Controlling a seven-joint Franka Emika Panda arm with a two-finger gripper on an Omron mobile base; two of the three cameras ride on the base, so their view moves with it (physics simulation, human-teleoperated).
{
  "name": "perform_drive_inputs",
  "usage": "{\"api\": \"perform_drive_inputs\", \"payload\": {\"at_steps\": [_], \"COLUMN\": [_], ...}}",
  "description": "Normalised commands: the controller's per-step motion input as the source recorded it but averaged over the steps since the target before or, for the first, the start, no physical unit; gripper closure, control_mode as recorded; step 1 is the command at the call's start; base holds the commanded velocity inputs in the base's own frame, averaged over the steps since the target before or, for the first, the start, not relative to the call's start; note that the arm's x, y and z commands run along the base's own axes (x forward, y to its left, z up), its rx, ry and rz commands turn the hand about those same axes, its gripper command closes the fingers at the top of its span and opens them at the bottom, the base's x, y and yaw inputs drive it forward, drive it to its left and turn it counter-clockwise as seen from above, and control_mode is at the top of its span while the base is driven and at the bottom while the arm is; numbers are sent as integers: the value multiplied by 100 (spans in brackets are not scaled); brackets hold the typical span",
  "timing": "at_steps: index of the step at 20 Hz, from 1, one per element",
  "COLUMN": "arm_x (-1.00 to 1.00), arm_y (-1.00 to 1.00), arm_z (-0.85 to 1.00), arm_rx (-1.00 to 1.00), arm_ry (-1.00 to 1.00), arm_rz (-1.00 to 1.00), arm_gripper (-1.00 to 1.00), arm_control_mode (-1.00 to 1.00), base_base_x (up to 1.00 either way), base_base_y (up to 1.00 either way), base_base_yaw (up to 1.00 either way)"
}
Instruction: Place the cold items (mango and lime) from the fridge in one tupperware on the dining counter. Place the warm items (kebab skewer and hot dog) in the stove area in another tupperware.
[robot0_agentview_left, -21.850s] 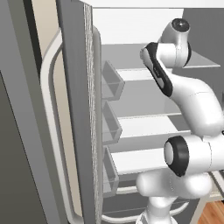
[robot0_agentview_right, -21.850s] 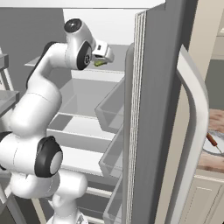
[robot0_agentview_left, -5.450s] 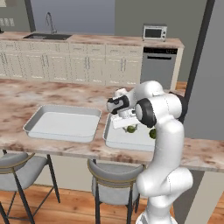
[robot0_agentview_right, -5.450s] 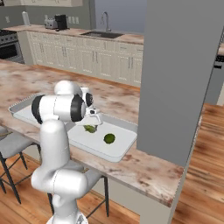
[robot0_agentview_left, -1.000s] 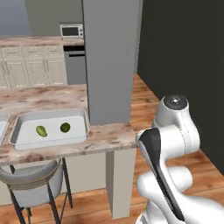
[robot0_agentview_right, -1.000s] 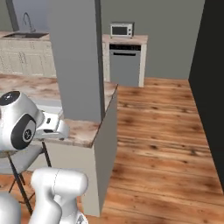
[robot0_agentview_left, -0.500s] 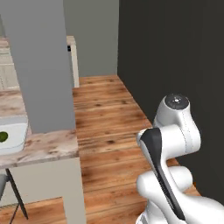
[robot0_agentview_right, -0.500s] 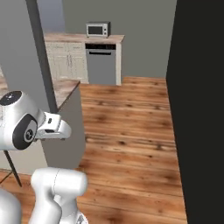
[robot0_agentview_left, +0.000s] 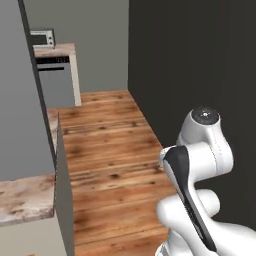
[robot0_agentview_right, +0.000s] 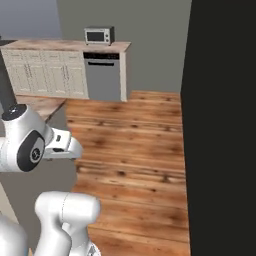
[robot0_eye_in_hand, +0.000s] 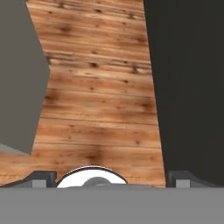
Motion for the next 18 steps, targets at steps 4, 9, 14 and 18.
{"api": "perform_drive_inputs", "payload": {"at_steps": [4, 9, 14, 18], "arm_x": [0, 0, 0, 0], "arm_y": [0, 0, 0, 0], "arm_z": [0, 0, 0, 0], "arm_rx": [0, 0, 0, 0], "arm_ry": [0, 0, 0, 0], "arm_rz": [0, 0, 0, 0], "arm_gripper": [-100, -100, -100, -100], "arm_control_mode": [100, 100, 100, 100], "base_base_x": [100, 100, 100, 100], "base_base_y": [-1, -4, -23, -37], "base_base_yaw": [1, 6, 20, 26]}}
